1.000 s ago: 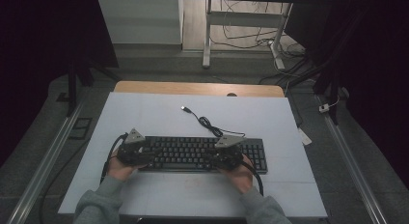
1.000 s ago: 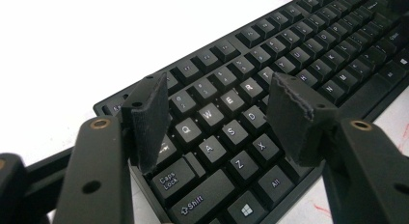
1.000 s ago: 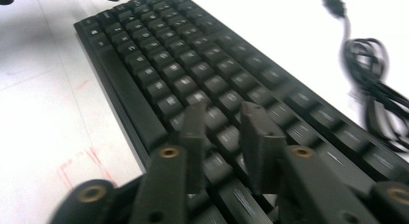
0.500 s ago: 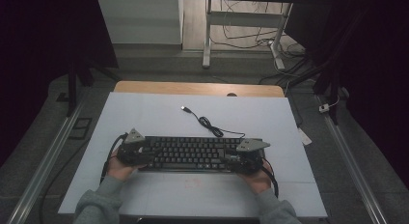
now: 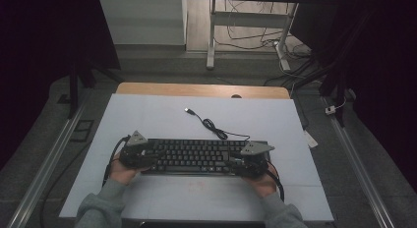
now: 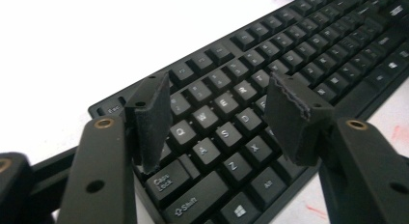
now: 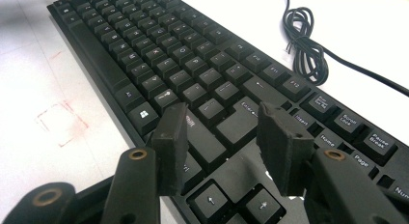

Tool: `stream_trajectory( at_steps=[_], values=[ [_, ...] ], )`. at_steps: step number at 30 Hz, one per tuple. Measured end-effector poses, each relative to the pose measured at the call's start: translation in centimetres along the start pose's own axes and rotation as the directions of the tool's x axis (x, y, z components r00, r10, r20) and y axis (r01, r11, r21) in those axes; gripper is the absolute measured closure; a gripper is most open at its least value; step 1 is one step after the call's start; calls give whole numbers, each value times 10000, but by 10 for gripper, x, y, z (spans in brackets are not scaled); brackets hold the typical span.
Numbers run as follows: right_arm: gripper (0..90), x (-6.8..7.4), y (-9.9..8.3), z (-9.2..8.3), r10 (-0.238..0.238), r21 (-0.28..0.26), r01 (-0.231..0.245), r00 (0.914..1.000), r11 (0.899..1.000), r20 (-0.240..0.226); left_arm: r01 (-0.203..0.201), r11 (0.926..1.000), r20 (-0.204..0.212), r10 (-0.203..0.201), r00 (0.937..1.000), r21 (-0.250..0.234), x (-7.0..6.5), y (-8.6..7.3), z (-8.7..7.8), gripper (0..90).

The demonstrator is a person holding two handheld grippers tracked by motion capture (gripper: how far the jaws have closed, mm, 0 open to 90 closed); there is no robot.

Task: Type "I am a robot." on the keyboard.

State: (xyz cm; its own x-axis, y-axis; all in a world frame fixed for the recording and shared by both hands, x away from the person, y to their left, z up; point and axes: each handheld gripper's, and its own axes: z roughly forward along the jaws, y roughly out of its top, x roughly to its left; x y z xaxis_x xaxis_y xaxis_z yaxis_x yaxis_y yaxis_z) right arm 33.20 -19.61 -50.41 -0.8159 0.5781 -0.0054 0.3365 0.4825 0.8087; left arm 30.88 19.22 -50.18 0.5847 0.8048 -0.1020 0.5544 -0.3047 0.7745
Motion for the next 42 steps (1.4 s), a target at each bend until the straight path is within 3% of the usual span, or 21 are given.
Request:
stream_trajectory(
  at_steps=[7,12,22,30,36,42],
  values=[
    [545,1,0,1,52,-36,-52,10000,10000,-79,-27,10000,441,30,9990,-68,-7,4,-4,507],
    [545,1,0,2,69,-33,-70,9999,10000,-137,-360,9993,765,354,9964,66,-14,6,-4,587],
    [544,1,-1,4,31,47,-30,9999,10000,-139,-1080,9928,1260,1007,9869,526,-28,7,2,881],
    [543,1,-1,5,11,96,-9,9999,10000,-156,-1419,9870,1541,1291,9796,752,-39,7,9,889],
    [542,1,-1,5,-25,182,27,9999,9998,-117,-1760,9788,1665,1572,9734,1049,-48,5,17,889],
    [541,1,-1,6,-29,216,31,9999,9998,-105,-1861,9749,1687,1644,9719,1218,-51,3,22,888]
  ],
)
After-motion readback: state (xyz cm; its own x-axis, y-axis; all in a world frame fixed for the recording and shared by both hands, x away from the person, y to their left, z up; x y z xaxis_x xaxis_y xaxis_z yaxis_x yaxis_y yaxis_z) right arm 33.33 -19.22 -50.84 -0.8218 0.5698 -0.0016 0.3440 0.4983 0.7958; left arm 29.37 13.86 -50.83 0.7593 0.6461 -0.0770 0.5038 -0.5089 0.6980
